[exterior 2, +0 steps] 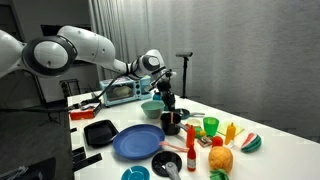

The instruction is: Take the spoon and mix the objects in the black pot

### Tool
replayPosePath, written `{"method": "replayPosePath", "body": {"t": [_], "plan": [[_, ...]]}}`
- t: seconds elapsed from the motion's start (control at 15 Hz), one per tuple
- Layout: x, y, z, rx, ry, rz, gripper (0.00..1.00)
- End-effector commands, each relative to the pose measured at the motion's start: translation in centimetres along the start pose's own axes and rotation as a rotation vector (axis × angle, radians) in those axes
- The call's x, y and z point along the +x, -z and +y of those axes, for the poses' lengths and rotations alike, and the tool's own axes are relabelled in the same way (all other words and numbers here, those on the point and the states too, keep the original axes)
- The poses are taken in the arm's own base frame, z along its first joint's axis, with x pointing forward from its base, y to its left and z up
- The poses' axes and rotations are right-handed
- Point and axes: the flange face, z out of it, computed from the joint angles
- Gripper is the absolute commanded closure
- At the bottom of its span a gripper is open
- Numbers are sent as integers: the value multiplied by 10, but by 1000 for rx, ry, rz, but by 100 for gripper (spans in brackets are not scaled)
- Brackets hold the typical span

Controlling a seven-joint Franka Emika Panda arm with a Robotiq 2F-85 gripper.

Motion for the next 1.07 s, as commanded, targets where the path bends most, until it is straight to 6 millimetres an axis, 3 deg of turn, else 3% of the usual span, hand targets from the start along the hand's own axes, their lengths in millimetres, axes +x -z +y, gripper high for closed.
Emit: {"method": "replayPosePath", "body": {"t": [0.0, 0.27, 0.53, 1.0], "plan": [[9, 9, 9, 26, -3, -3, 29], [9, 14, 12, 46, -14, -51, 1], [9, 17, 15, 46, -42, -70, 0], [17, 4, 8, 63, -58, -33, 0]]}}
